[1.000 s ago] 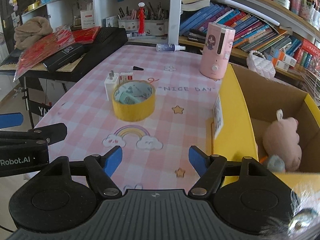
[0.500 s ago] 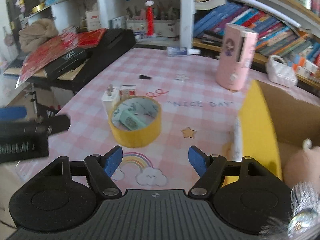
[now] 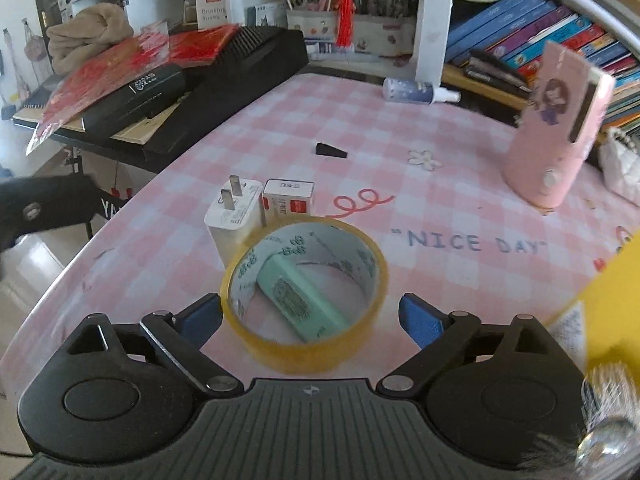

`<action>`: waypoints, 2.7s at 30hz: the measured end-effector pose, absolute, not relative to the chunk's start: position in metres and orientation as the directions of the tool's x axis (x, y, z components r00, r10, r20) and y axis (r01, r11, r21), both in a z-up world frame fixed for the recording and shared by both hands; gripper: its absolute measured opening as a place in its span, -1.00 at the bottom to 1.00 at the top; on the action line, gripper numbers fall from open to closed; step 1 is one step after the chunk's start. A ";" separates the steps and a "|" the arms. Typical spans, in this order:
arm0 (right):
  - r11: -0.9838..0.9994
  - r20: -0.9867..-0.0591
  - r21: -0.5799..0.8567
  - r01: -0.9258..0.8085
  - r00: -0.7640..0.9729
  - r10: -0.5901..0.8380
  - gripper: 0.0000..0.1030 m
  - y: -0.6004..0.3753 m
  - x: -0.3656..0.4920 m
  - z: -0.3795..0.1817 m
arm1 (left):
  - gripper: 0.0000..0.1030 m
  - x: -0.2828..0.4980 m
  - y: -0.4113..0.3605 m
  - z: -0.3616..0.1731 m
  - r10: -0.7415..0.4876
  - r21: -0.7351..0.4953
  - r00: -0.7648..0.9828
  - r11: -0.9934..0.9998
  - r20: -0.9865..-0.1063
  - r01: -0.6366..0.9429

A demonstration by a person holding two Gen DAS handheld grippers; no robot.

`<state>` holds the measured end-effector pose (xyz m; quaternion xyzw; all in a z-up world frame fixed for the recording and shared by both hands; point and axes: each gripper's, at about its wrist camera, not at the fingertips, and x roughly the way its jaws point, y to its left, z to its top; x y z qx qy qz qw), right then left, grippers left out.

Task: Organize objects
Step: 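Grasp the yellow tape roll with the right tool while the left tool grasps the white plug, then carry the tape roll and white plug with both tools over the yellow box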

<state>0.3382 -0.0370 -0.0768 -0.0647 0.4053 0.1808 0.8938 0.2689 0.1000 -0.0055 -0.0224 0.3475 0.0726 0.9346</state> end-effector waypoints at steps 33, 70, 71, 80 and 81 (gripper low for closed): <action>0.974 -0.524 -0.066 -0.218 0.838 0.152 0.70 -0.110 0.298 0.001 | 0.01 0.335 0.054 -0.061 -0.001 -0.004 0.703 1.000 -0.711 -0.003; 0.967 -0.606 -0.001 -0.253 0.769 0.201 0.70 -0.080 0.173 0.006 | -0.52 0.151 0.119 0.012 -0.142 -0.195 0.776 0.981 -0.615 0.026; 0.969 -0.614 0.000 -0.248 0.765 0.196 0.70 -0.079 0.167 0.006 | -0.52 0.144 0.119 0.011 -0.146 -0.196 0.774 0.980 -0.616 0.030; 0.978 -0.645 0.014 -0.210 0.745 0.169 0.70 -0.070 0.110 0.000 | -0.52 0.086 0.123 0.005 -0.174 -0.204 0.756 0.977 -0.631 0.054; 0.978 -0.645 0.011 -0.208 0.746 0.166 0.70 -0.069 0.104 -0.001 | -0.52 0.081 0.123 0.005 -0.176 -0.203 0.755 0.977 -0.632 0.058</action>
